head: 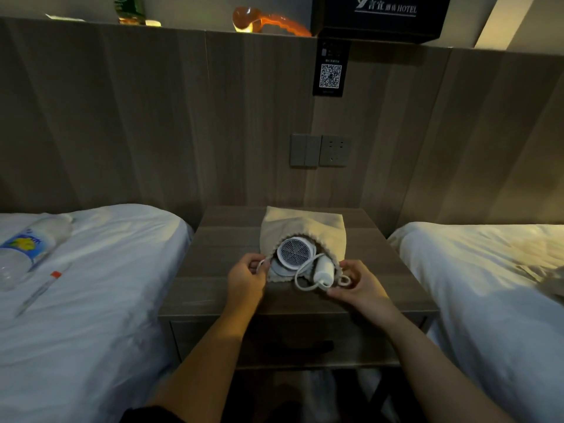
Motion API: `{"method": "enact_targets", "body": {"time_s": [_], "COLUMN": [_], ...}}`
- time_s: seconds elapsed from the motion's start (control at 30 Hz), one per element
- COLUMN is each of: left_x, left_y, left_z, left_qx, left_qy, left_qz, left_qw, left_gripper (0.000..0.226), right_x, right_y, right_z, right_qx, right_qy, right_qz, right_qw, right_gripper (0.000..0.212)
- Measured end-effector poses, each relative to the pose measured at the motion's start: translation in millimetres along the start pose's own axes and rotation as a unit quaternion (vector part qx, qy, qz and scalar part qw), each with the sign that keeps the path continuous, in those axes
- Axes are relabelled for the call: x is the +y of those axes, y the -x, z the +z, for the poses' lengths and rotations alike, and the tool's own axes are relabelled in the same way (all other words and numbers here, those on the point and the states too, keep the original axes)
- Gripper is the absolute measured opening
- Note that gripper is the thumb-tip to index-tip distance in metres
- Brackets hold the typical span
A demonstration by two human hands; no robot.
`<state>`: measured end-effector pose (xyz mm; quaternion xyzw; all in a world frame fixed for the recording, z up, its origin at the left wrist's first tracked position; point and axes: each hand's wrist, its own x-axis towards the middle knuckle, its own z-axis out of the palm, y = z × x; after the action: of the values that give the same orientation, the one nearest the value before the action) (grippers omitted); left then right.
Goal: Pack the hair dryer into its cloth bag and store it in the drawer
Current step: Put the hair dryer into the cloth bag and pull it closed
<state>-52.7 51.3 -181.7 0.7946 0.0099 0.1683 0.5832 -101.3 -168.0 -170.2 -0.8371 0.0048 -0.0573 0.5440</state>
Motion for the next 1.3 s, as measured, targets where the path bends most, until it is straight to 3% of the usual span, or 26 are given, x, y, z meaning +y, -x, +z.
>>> {"method": "enact_targets", "body": {"time_s": [0.27, 0.33, 0.47, 0.6, 0.73, 0.9, 1.0, 1.13, 1.3], "left_x": [3.7, 4.1, 6.3, 8.3, 20.2, 50.5, 84.4, 130.9, 177.0], "left_y": [5.4, 5.7, 4.5, 1.5, -3.5, -25.0, -45.7, -73.3, -100.3], "left_z": [-3.3, -2.5, 2.7, 5.1, -3.3, -21.5, -28.9, -38.9, -52.5], "left_qx": [0.073, 0.073, 0.048, 0.03, 0.002, -0.02, -0.025, -0.035, -0.045], "left_qy": [-0.021, -0.014, -0.022, -0.097, -0.108, -0.122, -0.132, -0.183, -0.225], "left_qz": [-0.009, -0.017, -0.043, -0.051, -0.058, -0.015, 0.034, 0.1, 0.153], "left_qw": [0.997, 0.997, 0.998, 0.993, 0.992, 0.992, 0.99, 0.977, 0.961], "left_gripper": [0.013, 0.013, 0.026, 0.02, 0.021, 0.019, 0.022, 0.027, 0.036], "right_x": [5.6, 3.0, -6.1, -15.4, -20.0, -42.1, -72.4, -124.3, -187.1], "right_y": [-1.0, -0.9, -3.8, -11.8, -22.1, -35.6, -46.1, -59.5, -76.0], "right_z": [9.0, 7.9, 5.1, 12.9, 15.3, 1.4, -20.1, -48.0, -76.0], "right_qx": [0.106, 0.107, 0.035, 0.081, 0.132, 0.174, 0.193, 0.213, 0.198], "right_qy": [0.003, -0.002, 0.031, 0.072, -0.002, 0.021, 0.035, 0.077, 0.168], "right_qz": [0.007, 0.017, 0.017, 0.042, 0.1, 0.09, 0.053, 0.007, -0.039], "right_qw": [0.994, 0.994, 0.999, 0.993, 0.986, 0.981, 0.979, 0.974, 0.965], "right_gripper": [0.026, 0.035, 0.061, 0.055, 0.037, 0.016, 0.016, 0.04, 0.026]}}
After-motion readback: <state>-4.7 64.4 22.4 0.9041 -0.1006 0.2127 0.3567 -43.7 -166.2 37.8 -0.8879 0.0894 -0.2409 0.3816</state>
